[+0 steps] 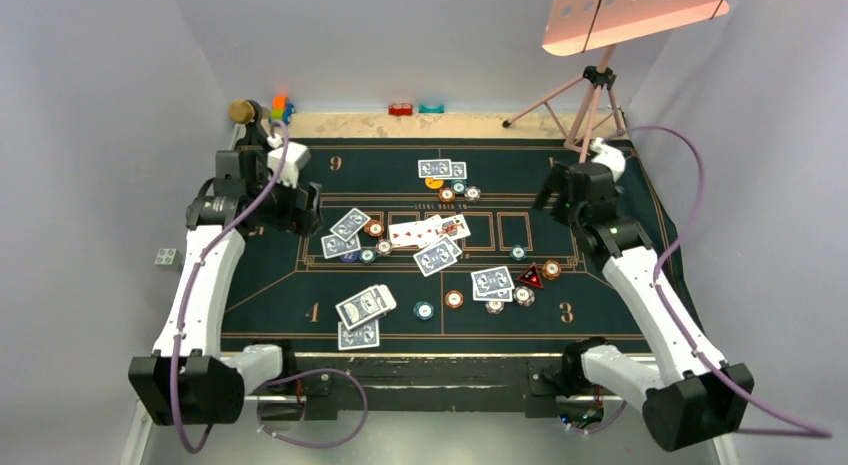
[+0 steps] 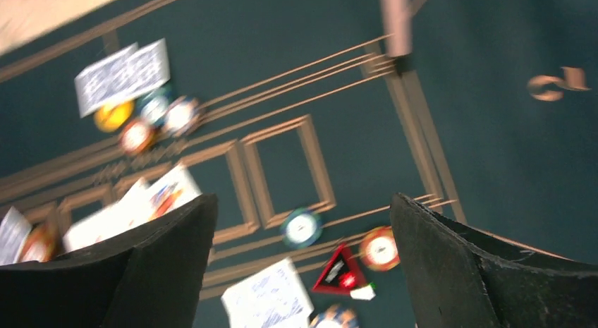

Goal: Distribute texas hold em gaming equipment

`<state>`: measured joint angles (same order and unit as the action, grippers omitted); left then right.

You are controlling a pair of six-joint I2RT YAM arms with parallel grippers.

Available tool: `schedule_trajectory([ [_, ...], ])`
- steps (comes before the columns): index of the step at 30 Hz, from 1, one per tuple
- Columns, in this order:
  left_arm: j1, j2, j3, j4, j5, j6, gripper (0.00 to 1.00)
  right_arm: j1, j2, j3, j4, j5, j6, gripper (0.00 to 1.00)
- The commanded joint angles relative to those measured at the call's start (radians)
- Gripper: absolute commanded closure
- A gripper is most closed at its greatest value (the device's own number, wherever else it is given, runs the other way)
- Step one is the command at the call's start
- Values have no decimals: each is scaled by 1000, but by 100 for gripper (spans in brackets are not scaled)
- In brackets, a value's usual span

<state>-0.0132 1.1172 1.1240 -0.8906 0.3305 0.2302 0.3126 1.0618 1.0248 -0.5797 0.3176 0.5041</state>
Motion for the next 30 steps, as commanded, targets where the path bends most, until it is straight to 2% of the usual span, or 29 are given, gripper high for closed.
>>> schedule_trajectory([
  [1, 111, 44, -3, 260, 98, -127, 0, -116, -86, -219, 309, 231, -49, 7],
  [4, 125, 37, -131, 462, 88, -127, 0, -133, -58, -285, 457, 326, -136, 8],
  [7, 125, 57, -224, 577, 66, -111, 0, -144, -23, -319, 543, 365, -143, 9],
  [9, 124, 67, -277, 653, 58, -105, 0, -147, -32, -372, 661, 412, -173, 10],
  [13, 125, 45, -414, 913, -1, -166, 0, -160, -22, -466, 920, 442, -257, 6],
  [17, 125, 43, -536, 1126, 30, -217, 0, -171, 34, -514, 1065, 463, -309, 7],
  [22, 124, 92, -636, 1353, 50, -263, 0, -186, 59, -672, 1389, 439, -380, 7],
  [25, 123, 140, -681, 1484, 45, -256, 0, -195, 107, -685, 1459, 427, -388, 6],
  [27, 124, 161, -668, 1488, 27, -237, 0, -197, 135, -682, 1484, 400, -399, 6],
  [29, 124, 208, -700, 1614, 22, -255, 0, -198, 173, -683, 1530, 362, -409, 5],
  [30, 123, 211, -700, 1611, 23, -246, 0, -198, 182, -677, 1533, 337, -409, 4],
])
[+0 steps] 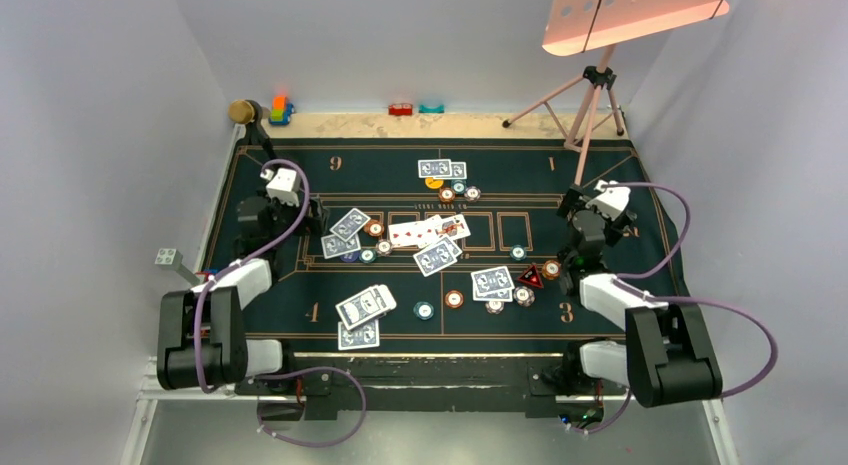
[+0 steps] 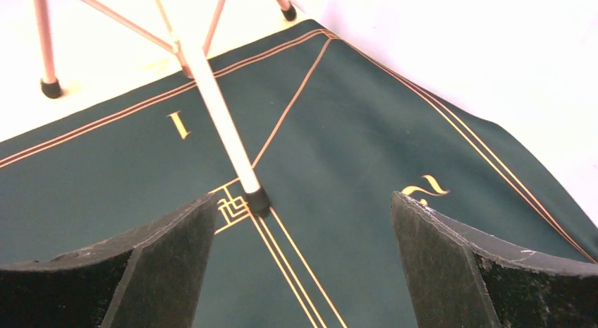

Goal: Distribute texas hold em gaming equipment

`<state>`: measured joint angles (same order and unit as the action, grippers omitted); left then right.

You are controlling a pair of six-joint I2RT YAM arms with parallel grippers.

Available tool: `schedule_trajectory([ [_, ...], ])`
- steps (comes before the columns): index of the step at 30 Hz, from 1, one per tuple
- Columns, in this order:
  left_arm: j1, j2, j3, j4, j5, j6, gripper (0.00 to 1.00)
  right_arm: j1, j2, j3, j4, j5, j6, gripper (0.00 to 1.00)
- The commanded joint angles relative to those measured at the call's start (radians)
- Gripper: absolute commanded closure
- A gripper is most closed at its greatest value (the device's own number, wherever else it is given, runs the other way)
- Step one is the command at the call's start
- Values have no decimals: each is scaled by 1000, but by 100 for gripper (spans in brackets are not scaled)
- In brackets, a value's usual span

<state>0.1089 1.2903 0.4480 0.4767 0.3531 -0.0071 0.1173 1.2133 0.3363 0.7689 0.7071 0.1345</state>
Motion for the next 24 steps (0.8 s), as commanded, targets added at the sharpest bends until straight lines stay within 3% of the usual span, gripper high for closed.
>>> schedule_trajectory([
  [1, -2, 29, -17, 202, -5, 1, 0, -3, 37, 8, 218, -77, -34, 4],
  [5, -2, 38, -20, 224, -6, -1, 0, -3, 142, 7, 337, -131, -82, 2],
  [8, -4, 37, -36, 252, -4, 2, 0, -4, 138, 2, 333, -190, -86, 2],
  [11, -18, 37, -124, 377, 28, 47, 0, -4, 120, -92, 480, -267, -112, 2],
  [12, -20, 76, -156, 511, 46, 50, 0, -5, 145, -99, 515, -270, -114, 2],
  [13, -20, 79, -155, 501, 48, 36, 0, -3, 188, -92, 564, -245, -153, 2],
  [14, -21, 51, -137, 413, 35, 60, 0, -3, 208, -72, 549, -239, -157, 2],
  [16, -23, 81, -148, 504, 40, 38, 0, -19, 184, -42, 445, -265, -97, 2],
  [18, -22, 51, -139, 421, 31, 58, 0, -45, 189, -40, 456, -291, -85, 2],
  [20, -23, 75, -153, 503, 39, 40, 0, -46, 176, -39, 428, -296, -76, 2],
  [22, -22, 52, -147, 446, 30, 54, 0, -47, 181, -44, 450, -292, -82, 2],
  [24, -22, 72, -155, 499, 35, 41, 0, -46, 177, -46, 447, -293, -82, 2],
])
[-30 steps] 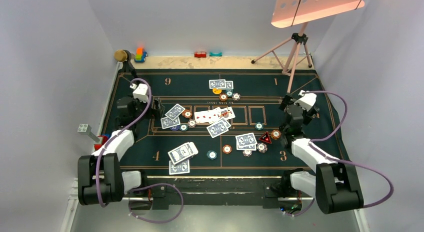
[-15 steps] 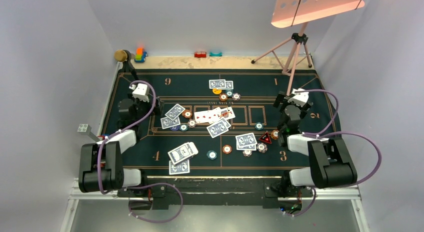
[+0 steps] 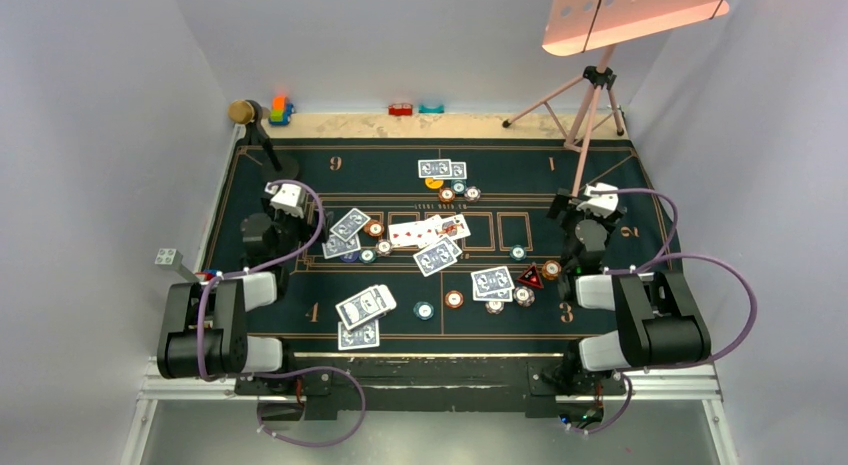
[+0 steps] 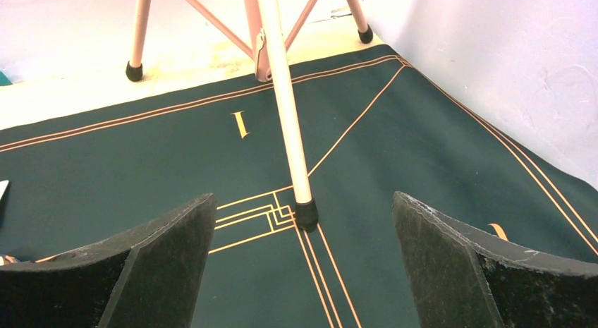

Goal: Distribute texas hold em gaming equipment

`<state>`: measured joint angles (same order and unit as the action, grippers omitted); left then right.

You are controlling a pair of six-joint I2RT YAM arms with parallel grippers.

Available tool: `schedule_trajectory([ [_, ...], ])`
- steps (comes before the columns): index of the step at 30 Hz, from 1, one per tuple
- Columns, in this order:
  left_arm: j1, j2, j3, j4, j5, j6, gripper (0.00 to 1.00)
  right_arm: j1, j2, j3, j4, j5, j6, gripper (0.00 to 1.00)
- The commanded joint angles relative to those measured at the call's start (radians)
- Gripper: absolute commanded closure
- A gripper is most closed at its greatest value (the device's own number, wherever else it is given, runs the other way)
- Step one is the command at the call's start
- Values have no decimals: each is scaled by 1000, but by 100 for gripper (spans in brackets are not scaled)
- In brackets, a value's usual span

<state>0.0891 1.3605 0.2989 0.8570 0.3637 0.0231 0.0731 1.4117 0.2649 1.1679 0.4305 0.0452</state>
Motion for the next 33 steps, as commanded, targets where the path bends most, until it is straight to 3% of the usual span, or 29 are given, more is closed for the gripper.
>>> schedule_trajectory([
  [1, -2, -6, -1, 97, 23, 16, 0, -2, -21, 25, 48, -16, 7, 2],
  [8, -4, 0, -42, 179, -15, 3, 0, -2, -20, 25, 50, -16, 7, 2],
  [12, -4, -6, -14, 120, -45, -7, 0, -2, -22, 25, 49, -16, 7, 2],
  [16, -4, -3, -55, 197, -99, -40, 0, -2, -20, 25, 49, -15, 7, 2],
  [18, -3, -5, 0, 81, -56, -28, 0, -2, -20, 25, 49, -15, 7, 2],
  [22, -6, -3, -6, 108, 13, 17, 0, -2, -22, 25, 47, -15, 7, 2],
  [33, -6, -3, 0, 99, 12, 18, 0, -2, -19, 24, 52, -15, 7, 2],
])
